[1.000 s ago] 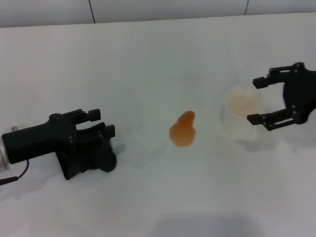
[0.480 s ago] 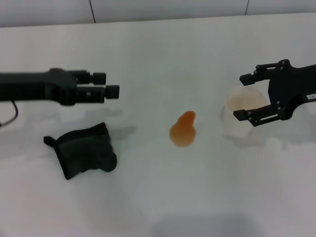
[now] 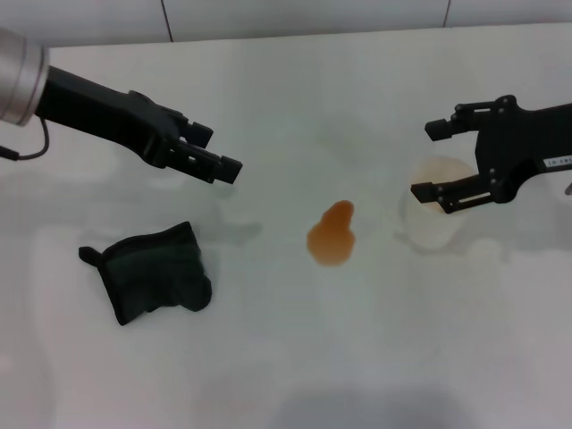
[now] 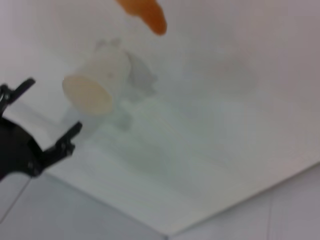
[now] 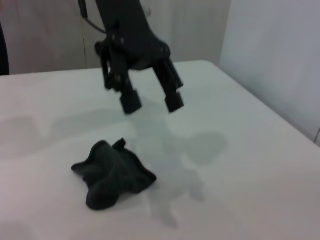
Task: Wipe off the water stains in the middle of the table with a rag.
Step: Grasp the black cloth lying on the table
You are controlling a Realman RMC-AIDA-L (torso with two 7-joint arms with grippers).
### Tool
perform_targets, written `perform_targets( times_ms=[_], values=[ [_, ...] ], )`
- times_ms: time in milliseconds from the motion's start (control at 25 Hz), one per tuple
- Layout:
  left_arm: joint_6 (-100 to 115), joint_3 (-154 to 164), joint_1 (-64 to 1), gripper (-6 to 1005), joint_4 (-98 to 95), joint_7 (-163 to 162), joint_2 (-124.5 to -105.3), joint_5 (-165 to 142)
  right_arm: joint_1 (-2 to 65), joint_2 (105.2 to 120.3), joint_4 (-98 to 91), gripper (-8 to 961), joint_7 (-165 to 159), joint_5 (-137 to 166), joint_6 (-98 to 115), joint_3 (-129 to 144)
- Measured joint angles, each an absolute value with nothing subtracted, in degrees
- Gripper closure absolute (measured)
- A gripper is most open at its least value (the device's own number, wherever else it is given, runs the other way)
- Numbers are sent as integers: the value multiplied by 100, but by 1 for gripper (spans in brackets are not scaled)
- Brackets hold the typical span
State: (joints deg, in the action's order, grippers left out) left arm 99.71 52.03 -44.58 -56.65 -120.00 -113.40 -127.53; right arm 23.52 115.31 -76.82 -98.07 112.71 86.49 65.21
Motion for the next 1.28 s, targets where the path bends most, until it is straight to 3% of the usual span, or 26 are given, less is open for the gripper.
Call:
perform_targets(
  times_ms=[480,760,1280],
  values=[
    [10064,6114,-4954,132,-5599,-12384,-11390,-13631,2336,11516,-7593,124,-9786,11076,8606,6526],
    [10036,6355,-4876,134,-5533,-12446,-11667,-14383,2353,11521,-7573,124,-9782,11100,8604,6531],
    [9977,6330,-4863,141,-5202,-12534,-11695,-14888,2347,11518,-7522,124,-9772,11124,8625,6530]
  ],
)
